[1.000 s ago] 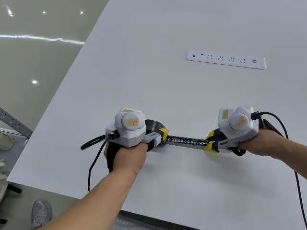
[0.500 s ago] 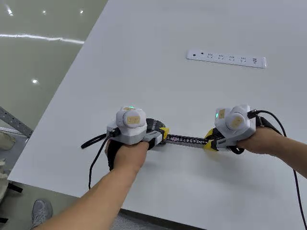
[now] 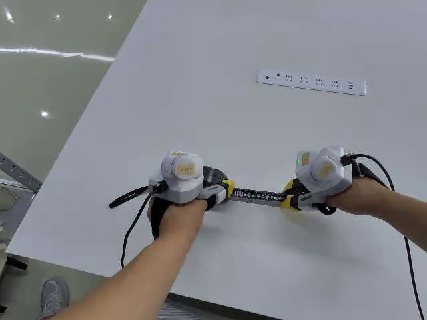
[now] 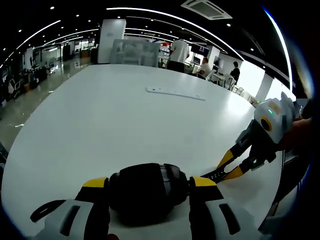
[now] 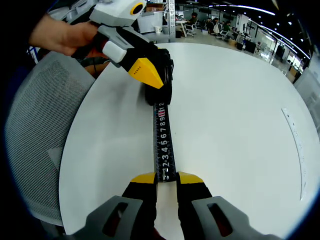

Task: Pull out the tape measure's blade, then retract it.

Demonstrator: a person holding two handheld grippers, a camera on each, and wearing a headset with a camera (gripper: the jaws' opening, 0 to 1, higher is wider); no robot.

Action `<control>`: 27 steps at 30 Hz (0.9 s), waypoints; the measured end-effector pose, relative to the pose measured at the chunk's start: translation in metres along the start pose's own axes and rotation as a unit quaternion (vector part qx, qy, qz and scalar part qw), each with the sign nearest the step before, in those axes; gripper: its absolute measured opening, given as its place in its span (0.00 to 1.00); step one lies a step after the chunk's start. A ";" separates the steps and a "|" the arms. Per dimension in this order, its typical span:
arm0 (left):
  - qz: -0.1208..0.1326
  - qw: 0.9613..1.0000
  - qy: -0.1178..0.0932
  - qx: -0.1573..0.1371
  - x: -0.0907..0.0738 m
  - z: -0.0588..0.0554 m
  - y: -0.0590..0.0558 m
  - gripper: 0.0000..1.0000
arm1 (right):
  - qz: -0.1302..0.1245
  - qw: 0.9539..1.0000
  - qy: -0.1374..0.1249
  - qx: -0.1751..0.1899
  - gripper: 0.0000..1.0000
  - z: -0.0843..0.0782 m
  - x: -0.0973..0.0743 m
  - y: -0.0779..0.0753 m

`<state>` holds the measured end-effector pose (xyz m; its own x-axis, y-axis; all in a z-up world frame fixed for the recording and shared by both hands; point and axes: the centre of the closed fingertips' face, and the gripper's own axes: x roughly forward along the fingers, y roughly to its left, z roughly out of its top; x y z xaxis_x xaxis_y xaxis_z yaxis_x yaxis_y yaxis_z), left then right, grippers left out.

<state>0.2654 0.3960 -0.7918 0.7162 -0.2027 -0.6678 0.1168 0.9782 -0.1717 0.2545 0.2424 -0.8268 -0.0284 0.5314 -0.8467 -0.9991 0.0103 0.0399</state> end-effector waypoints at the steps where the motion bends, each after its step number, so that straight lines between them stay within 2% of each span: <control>1: 0.000 1.000 0.000 0.001 0.000 0.000 0.000 0.61 | 0.000 1.000 0.000 -0.001 0.10 0.000 0.000 0.000; 12: -0.005 1.000 -0.001 0.011 -0.001 -0.001 0.000 0.57 | -0.002 1.000 -0.003 0.002 0.10 -0.001 0.000 0.000; 27: -0.014 1.000 -0.009 0.007 -0.002 0.000 0.001 0.55 | 0.000 1.000 -0.015 0.008 0.11 0.008 0.005 0.001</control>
<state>0.2643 0.3969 -0.7905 0.7251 -0.2286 -0.6496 0.1464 0.9729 -0.1789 0.2534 0.2520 -0.8271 -0.0272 0.5564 -0.8305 -0.9985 0.0246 0.0491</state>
